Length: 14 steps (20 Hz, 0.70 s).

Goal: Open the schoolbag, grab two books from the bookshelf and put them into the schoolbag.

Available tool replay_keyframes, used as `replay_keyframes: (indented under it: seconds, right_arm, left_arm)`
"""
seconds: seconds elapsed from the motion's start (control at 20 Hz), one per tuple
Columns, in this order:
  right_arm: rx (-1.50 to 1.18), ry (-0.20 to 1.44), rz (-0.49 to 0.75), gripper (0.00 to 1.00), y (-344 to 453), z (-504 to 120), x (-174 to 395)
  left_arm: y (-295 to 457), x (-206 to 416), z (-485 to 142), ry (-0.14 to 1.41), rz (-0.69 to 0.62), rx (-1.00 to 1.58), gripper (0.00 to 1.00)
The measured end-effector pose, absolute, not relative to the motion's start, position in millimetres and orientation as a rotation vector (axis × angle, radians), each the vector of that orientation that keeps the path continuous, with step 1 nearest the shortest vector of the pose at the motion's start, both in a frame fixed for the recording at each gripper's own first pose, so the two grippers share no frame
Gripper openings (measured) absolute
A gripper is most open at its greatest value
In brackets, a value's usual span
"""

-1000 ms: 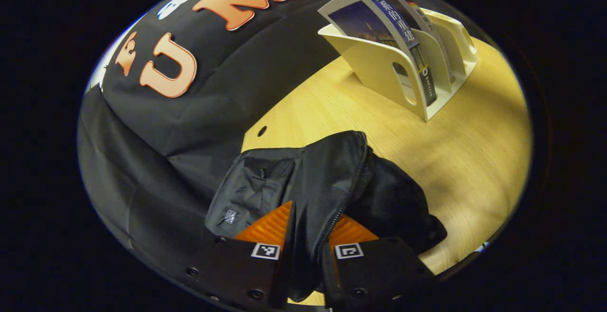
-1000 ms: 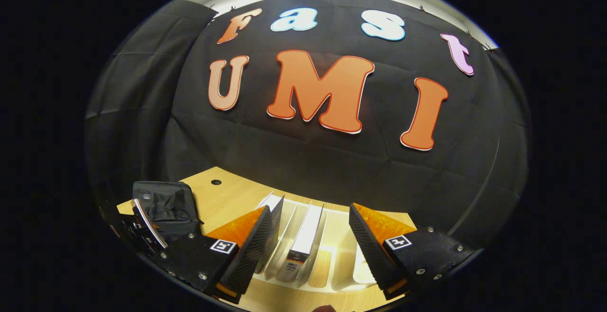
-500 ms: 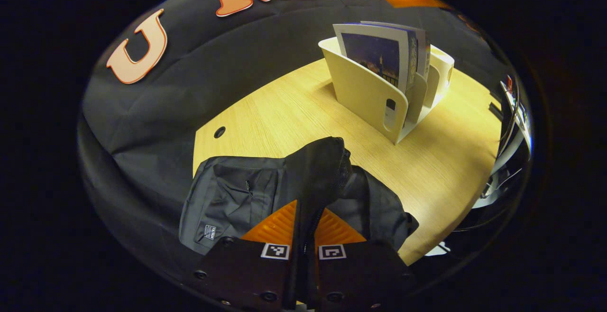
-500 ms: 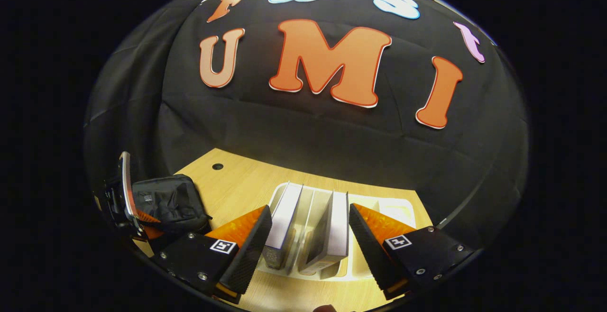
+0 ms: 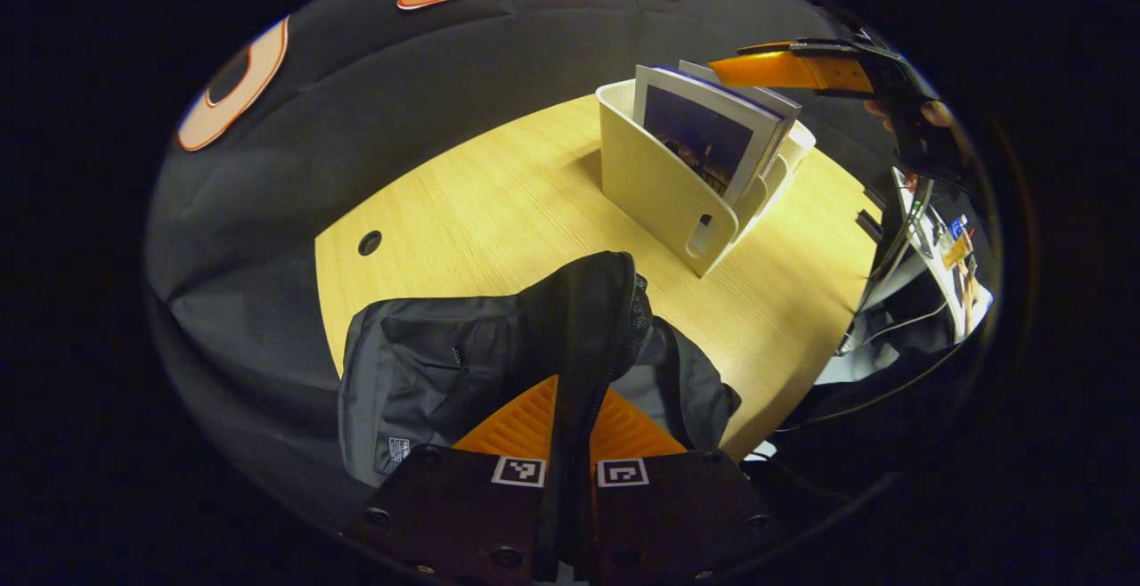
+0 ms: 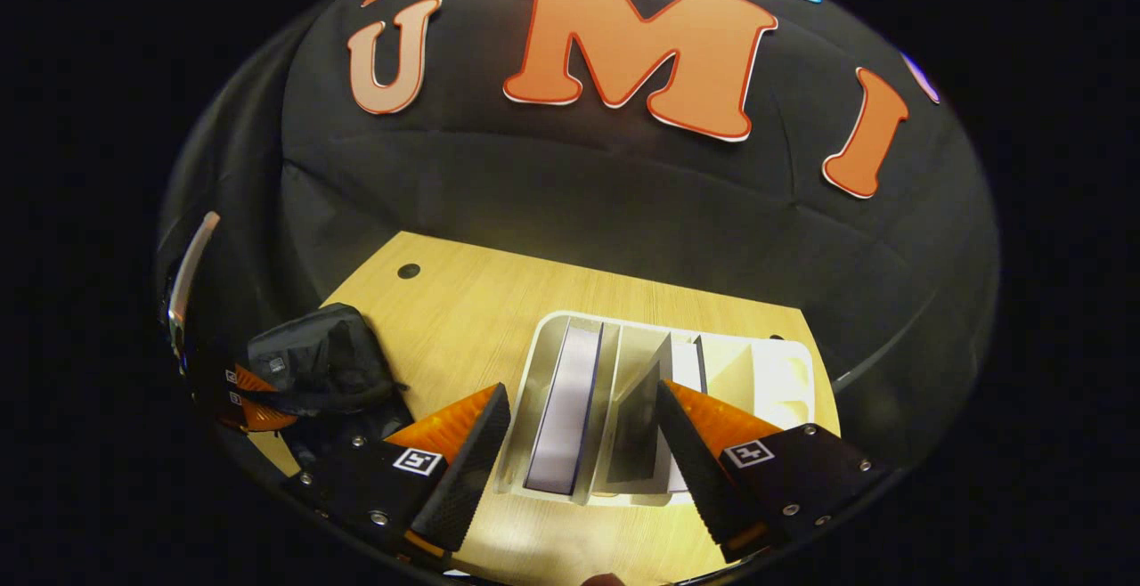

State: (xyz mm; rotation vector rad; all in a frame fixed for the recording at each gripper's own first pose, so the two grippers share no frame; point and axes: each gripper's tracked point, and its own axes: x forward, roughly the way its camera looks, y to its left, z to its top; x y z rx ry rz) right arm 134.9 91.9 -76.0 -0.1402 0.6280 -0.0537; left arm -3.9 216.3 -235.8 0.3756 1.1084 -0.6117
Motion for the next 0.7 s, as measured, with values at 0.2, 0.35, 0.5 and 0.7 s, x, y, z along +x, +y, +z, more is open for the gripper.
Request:
replay_keyframes:
  seconds: [0.2,0.35,0.5,0.7]
  right_arm:
    - [-0.125,0.764,-0.075,0.99,94.8,-91.7,144.2]
    - [-0.065,0.893,-0.069,0.95,105.9,-114.2,147.2]
    - [-0.054,1.004,-0.078,0.89,102.5,-130.8,150.8]
    - [-0.036,1.136,-0.104,0.76,91.4,-148.8,153.4]
  left_arm:
    - [223.3,8.9,-221.9,1.119,-0.69,0.392,0.06]
    - [230.6,17.3,-215.5,1.101,-0.718,0.428,0.06]
    - [233.1,18.2,-217.3,1.109,-0.734,0.426,0.06]
    - [232.6,19.8,-219.9,1.116,-0.749,0.416,0.06]
